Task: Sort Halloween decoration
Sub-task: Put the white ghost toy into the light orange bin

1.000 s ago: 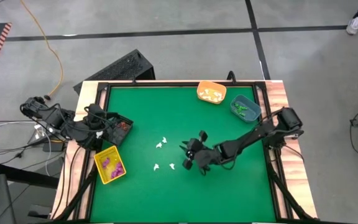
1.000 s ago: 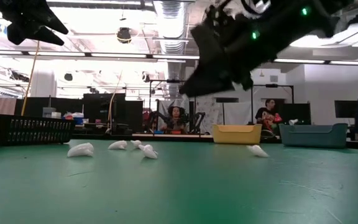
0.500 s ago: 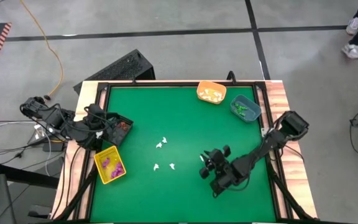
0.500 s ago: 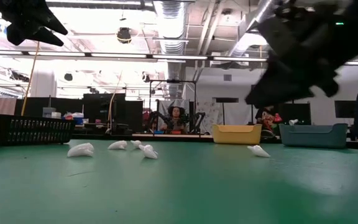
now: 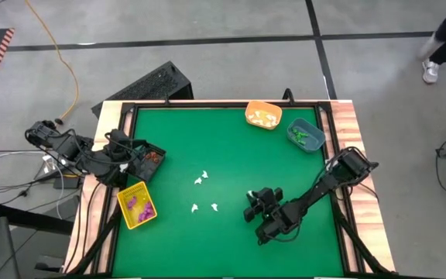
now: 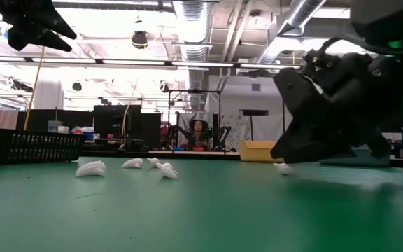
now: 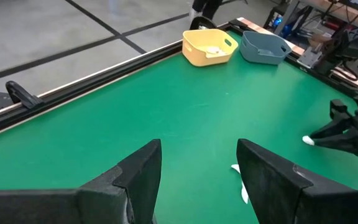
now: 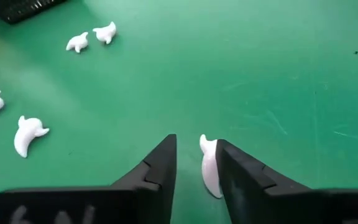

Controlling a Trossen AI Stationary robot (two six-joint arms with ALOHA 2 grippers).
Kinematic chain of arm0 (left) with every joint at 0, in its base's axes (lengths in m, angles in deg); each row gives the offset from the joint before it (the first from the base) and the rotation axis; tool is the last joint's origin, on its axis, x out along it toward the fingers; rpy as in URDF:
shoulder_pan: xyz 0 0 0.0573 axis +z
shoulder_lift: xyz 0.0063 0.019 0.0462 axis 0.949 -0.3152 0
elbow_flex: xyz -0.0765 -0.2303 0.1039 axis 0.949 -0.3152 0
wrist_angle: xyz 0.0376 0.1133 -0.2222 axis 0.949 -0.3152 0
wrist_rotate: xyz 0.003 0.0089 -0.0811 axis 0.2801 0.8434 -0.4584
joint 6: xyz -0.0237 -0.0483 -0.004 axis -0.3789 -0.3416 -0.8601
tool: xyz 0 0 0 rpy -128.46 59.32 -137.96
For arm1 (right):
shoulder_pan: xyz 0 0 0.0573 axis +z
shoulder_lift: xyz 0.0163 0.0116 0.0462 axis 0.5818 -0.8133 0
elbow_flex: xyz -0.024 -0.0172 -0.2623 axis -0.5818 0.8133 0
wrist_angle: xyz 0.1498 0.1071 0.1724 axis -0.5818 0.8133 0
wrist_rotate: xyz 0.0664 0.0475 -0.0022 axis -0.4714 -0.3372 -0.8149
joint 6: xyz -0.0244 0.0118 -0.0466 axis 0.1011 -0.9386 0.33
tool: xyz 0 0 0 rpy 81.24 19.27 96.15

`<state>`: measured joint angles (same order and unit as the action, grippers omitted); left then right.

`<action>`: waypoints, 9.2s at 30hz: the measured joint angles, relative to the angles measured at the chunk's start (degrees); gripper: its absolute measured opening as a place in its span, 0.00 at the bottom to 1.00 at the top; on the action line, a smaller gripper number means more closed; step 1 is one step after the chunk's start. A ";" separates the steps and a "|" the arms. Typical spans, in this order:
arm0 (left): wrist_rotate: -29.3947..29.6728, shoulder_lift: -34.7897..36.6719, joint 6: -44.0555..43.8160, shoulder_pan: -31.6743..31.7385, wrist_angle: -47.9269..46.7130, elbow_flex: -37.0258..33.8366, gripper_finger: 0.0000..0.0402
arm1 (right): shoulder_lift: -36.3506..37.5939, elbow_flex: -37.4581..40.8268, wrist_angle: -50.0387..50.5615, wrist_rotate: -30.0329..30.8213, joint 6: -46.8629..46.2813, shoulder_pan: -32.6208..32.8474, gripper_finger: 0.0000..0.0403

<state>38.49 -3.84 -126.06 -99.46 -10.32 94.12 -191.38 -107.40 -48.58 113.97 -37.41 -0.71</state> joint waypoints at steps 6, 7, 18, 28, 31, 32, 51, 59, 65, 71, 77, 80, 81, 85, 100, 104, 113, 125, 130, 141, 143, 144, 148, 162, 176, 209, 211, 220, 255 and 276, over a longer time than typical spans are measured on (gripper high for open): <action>-0.20 0.00 -0.17 -0.01 0.00 0.00 0.50 | 2.00 -0.88 0.00 0.19 4.32 -0.10 0.47; -0.19 0.01 -0.16 0.01 -0.02 0.00 0.50 | 2.41 -1.04 0.01 0.19 5.59 -0.20 0.49; -0.02 0.02 0.20 0.01 -0.11 0.00 0.50 | 11.89 -1.09 16.30 0.82 2.19 -1.09 0.51; 0.11 0.02 -0.78 0.00 -2.46 0.00 0.50 | 9.55 -1.09 18.30 1.04 4.42 0.43 0.49; 0.11 0.01 -0.98 0.02 -2.56 0.01 0.50 | 6.32 -1.09 16.59 1.27 1.56 0.28 0.50; 0.11 0.02 -1.05 -0.01 -2.56 0.02 0.50 | 5.36 -1.09 15.63 1.28 0.46 0.19 0.50; -0.26 0.02 -2.54 0.00 -2.62 0.01 0.50 | -9.43 -1.20 1.46 1.19 -3.86 -1.24 0.49; -0.26 0.00 -2.84 0.00 -2.63 0.01 0.50 | -9.32 -1.09 1.98 -0.01 -2.87 -1.26 0.31; -0.24 0.02 -3.21 -0.01 -2.62 0.02 0.50 | -9.32 -1.09 1.67 0.09 -4.74 -1.24 0.22; -0.22 0.02 -3.21 -0.01 -2.63 0.00 0.50 | -9.48 -2.29 1.92 0.22 -6.62 -1.29 0.21; -0.20 0.02 -3.06 -0.01 -2.69 0.01 0.50 | -9.46 -7.33 4.38 0.51 -5.95 -1.85 0.20; -0.14 0.02 -2.84 -0.01 -2.74 0.02 0.50 | -9.27 -10.40 7.10 0.19 -4.25 -2.73 0.20; 0.00 0.02 -2.82 0.01 -2.85 0.02 0.50 | -9.00 -11.27 7.84 -0.22 -2.66 -3.06 0.20; 0.28 0.01 -2.80 -0.01 -3.14 0.01 0.50 | -8.45 -14.00 8.47 -1.65 5.63 -5.47 0.20; -0.16 0.02 -3.32 0.00 -3.78 0.02 0.50 | -4.39 -16.50 8.86 -3.60 17.01 -15.54 0.20; -0.17 0.02 -3.39 -0.01 -3.79 0.02 0.50 | -1.33 -16.50 8.67 -4.52 23.95 -18.04 0.20; -0.02 0.02 -3.28 0.00 -3.89 0.02 0.50 | 6.25 -16.50 8.52 -9.58 40.54 -25.18 0.20; -0.11 0.02 -3.37 -0.01 -3.89 0.02 0.50 | 16.68 -16.50 8.69 -33.20 63.40 -42.09 0.20; -0.13 0.02 -3.42 0.01 -3.89 0.02 0.50 | 20.47 -16.50 9.95 -41.82 66.93 -52.48 0.20; -0.24 0.02 -4.63 0.00 -4.04 0.02 0.50 | 21.19 -16.20 12.31 -58.75 69.36 -73.46 0.20; -0.27 0.00 -5.05 -0.01 -4.13 0.02 0.50 | 21.21 -15.75 11.84 -59.06 69.09 -75.54 0.20; -0.28 0.02 -5.23 0.00 -4.17 0.02 0.50 | 21.21 -15.59 11.67 -59.56 69.03 -76.51 0.20; -0.28 0.02 -5.66 -0.01 -4.17 0.02 0.50 | 21.21 -13.52 9.56 -65.13 69.34 -79.92 0.20; -0.23 0.02 -5.81 -0.01 -4.17 0.01 0.50 | 21.19 -5.25 4.55 -61.27 67.25 -82.90 0.22; -0.22 0.02 -5.77 0.00 -4.17 0.02 0.50 | 21.19 -5.14 -4.90 -72.07 68.69 -77.30 0.51; -0.19 0.00 -5.53 -0.01 -5.28 0.02 0.50 | -6.93 -10.89 -42.44 -25.76 67.05 -27.08 0.47; -0.21 0.00 -5.59 0.00 -5.57 0.01 0.50 | -9.19 -13.50 -42.01 -25.78 68.04 -27.13 0.47; -1.34 0.00 -5.77 0.01 -6.11 0.02 0.50 | -14.37 -19.45 -35.46 -25.77 65.36 -27.14 0.47; -1.16 0.00 -6.79 0.00 -7.38 0.02 0.50 | -14.11 -19.54 -21.21 -28.01 55.71 -28.58 0.11; -1.18 0.02 -6.03 0.02 -7.65 0.02 0.50 | -10.13 -19.30 -22.86 -30.41 55.55 -28.75 0.08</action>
<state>37.31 -3.82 -132.09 -99.44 -17.97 94.14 -201.51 -126.70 -71.44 83.56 18.15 -29.46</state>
